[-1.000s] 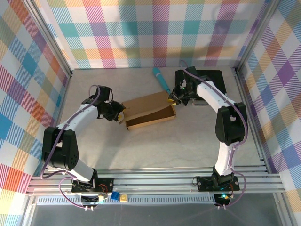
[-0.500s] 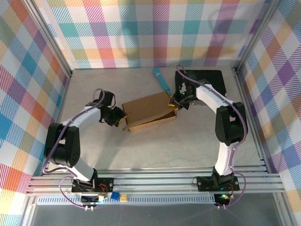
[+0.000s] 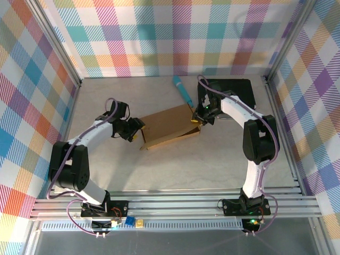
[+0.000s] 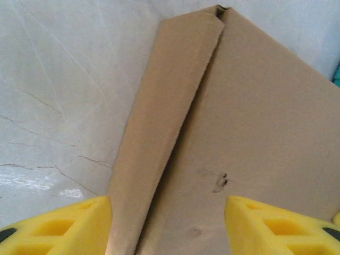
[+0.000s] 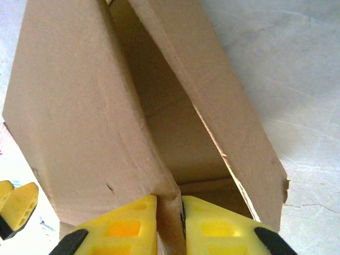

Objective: Fold the paper box

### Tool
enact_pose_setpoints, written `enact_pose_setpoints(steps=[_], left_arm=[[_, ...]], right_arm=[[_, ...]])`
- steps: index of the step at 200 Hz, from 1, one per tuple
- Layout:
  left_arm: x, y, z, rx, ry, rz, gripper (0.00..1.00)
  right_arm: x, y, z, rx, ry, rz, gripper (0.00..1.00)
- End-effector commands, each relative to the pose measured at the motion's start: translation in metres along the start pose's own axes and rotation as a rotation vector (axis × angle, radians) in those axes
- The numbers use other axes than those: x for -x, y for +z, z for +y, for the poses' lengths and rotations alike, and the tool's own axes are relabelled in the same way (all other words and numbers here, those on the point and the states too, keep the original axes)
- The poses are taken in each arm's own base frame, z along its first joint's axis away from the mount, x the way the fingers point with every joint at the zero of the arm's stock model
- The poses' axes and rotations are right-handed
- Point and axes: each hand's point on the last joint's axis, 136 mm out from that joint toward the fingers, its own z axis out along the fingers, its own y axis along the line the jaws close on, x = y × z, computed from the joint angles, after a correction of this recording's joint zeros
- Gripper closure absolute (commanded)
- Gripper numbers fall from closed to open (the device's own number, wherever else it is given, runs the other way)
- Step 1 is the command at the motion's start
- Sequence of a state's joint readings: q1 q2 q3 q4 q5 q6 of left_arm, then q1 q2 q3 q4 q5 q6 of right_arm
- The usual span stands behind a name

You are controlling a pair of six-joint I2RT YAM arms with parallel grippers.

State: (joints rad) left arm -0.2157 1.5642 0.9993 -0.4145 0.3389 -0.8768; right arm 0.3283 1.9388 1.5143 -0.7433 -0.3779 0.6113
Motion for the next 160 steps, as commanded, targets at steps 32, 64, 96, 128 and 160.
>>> enact_pose_setpoints(steps=[32, 64, 96, 128, 160], left_arm=[[-0.008, 0.028, 0.003, 0.024, 0.021, 0.08, 0.49], [-0.012, 0.037, 0.009, 0.06, 0.049, 0.097, 0.52], [-0.014, 0.04, 0.023, 0.119, 0.068, 0.094, 0.62], [-0.013, 0.038, 0.029, 0.145, 0.102, 0.087, 0.67], [-0.01, 0.036, 0.029, 0.152, 0.144, 0.075, 0.72]], right_arm=[[-0.029, 0.02, -0.049, -0.226, 0.005, 0.111, 0.78], [-0.03, 0.011, -0.045, -0.244, -0.052, 0.098, 0.66], [-0.028, -0.016, -0.033, -0.257, -0.108, 0.055, 0.51], [-0.027, -0.043, -0.025, -0.237, -0.147, 0.004, 0.41], [-0.02, -0.051, -0.025, -0.146, -0.116, -0.01, 0.39]])
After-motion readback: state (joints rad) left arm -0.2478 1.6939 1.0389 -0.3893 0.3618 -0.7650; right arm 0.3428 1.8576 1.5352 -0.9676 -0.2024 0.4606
